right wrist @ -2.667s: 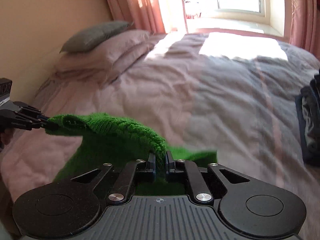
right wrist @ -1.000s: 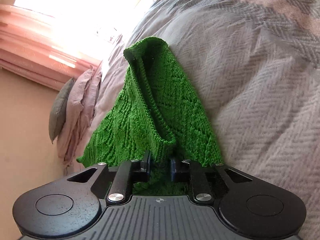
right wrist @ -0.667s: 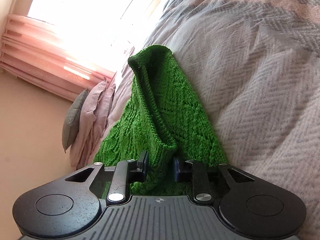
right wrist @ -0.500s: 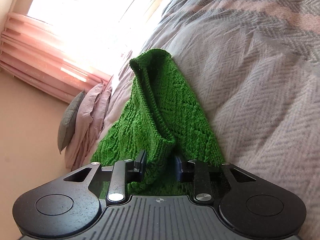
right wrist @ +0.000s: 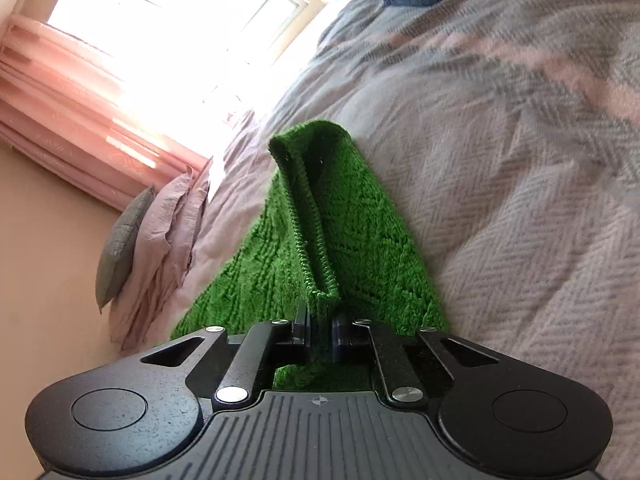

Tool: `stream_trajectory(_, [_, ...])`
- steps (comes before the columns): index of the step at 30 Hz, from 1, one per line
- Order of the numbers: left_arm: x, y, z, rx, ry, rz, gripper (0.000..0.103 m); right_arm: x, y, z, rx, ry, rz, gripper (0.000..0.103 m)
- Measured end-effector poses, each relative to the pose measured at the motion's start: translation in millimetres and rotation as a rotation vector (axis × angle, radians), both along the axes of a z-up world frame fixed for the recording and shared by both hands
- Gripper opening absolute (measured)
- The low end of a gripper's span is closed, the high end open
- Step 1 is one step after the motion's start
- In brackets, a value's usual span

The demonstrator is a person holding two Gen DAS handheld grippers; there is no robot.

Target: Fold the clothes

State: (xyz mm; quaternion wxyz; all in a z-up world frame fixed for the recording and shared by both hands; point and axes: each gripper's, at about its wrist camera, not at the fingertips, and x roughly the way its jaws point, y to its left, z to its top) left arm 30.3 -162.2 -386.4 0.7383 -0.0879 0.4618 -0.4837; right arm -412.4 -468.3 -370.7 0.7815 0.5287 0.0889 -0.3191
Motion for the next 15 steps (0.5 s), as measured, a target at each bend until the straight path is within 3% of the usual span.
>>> stream_trajectory(5, [-31, 36, 3, 0.014, -0.092, -0.070, 0.005, -25, 27, 1, 0.007, 0.036, 0.002, 0.005])
stream_trajectory(9, [-44, 40, -9, 0.047, -0.110, -0.079, 0.006, -31, 38, -7, 0.015, 0.065, -0.019, 0.005])
stream_trajectory(12, [-46, 35, -14, 0.100, -0.161, -0.094, 0.013, -18, 38, -12, 0.028, 0.136, 0.022, 0.006])
stream_trajectory(13, [-46, 37, -10, 0.098, -0.172, -0.104, 0.015, -16, 40, -8, 0.008, 0.171, 0.039, 0.008])
stream_trajectory(15, [-43, 38, 2, 0.105, -0.222, -0.118, 0.016, -10, 45, 7, -0.070, 0.259, 0.087, 0.020])
